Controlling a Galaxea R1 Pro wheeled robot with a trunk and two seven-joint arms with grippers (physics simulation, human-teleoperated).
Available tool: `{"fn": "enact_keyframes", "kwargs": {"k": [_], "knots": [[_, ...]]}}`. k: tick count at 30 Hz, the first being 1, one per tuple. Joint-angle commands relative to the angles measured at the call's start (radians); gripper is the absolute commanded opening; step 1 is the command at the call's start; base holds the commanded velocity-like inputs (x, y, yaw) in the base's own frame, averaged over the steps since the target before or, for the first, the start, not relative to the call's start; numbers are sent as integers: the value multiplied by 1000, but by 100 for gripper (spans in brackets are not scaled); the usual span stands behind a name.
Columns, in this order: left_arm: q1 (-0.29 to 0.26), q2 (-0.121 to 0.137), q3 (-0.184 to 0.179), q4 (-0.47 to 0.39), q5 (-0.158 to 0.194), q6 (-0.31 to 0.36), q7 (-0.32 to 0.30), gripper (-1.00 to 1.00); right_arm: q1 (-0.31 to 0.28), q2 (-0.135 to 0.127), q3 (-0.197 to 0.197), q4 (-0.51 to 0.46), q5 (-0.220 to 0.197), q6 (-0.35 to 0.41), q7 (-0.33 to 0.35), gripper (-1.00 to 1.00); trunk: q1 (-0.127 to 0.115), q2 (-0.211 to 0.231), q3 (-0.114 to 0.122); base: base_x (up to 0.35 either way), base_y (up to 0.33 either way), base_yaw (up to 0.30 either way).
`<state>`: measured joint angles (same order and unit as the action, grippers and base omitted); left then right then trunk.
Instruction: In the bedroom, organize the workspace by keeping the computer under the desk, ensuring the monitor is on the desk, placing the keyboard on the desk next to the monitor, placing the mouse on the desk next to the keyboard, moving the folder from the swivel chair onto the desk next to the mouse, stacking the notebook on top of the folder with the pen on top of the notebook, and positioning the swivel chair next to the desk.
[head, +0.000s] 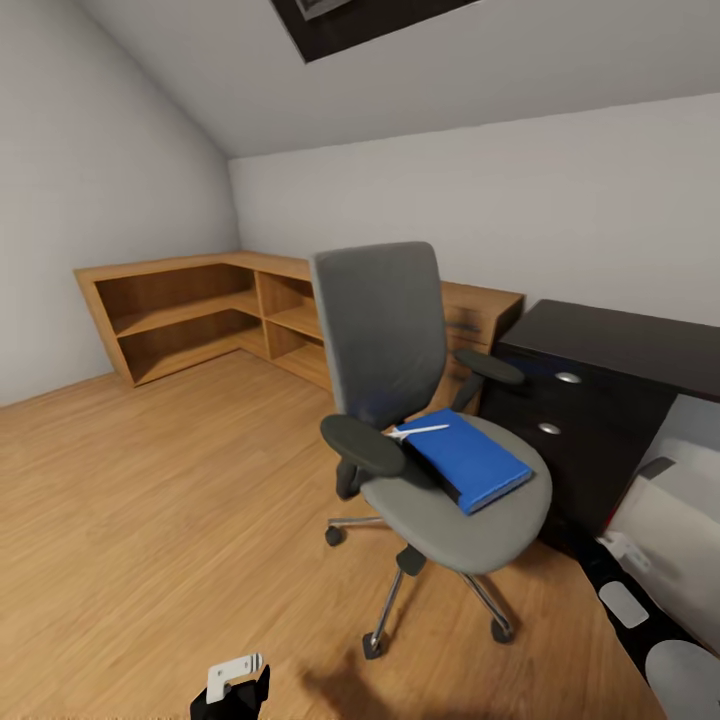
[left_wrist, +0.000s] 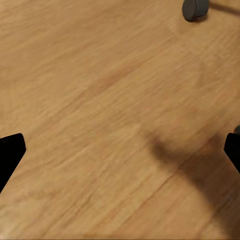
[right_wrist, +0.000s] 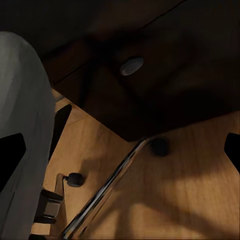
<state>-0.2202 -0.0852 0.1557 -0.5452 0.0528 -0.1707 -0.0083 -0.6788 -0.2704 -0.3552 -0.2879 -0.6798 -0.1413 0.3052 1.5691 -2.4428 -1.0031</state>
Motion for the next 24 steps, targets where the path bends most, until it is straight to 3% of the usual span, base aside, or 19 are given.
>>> {"fn": "enact_keyframes", "kwargs": {"k": [1, 10, 16, 24], "knots": [[-1, -1, 2, 1, 5, -3, -1, 100, -1, -1, -1, 2, -10, -2, 8, 100, 0, 0, -1, 0, 0, 73], [-1, -1, 2, 1, 5, -3, -1, 100, -1, -12, -1, 1, -9, -8, 7, 100, 0, 0, -2, 0, 0, 14], [-1, -1, 2, 1, 5, -3, -1, 100, -1, -46, -1, 2, -10, -7, 8, 100, 0, 0, -2, 0, 0, 1], [-1, -1, 2, 1, 5, -3, -1, 100, -1, -52, -2, -2, -17, 2, 6, 100, 0, 0, -2, 0, 0, 0]]}}
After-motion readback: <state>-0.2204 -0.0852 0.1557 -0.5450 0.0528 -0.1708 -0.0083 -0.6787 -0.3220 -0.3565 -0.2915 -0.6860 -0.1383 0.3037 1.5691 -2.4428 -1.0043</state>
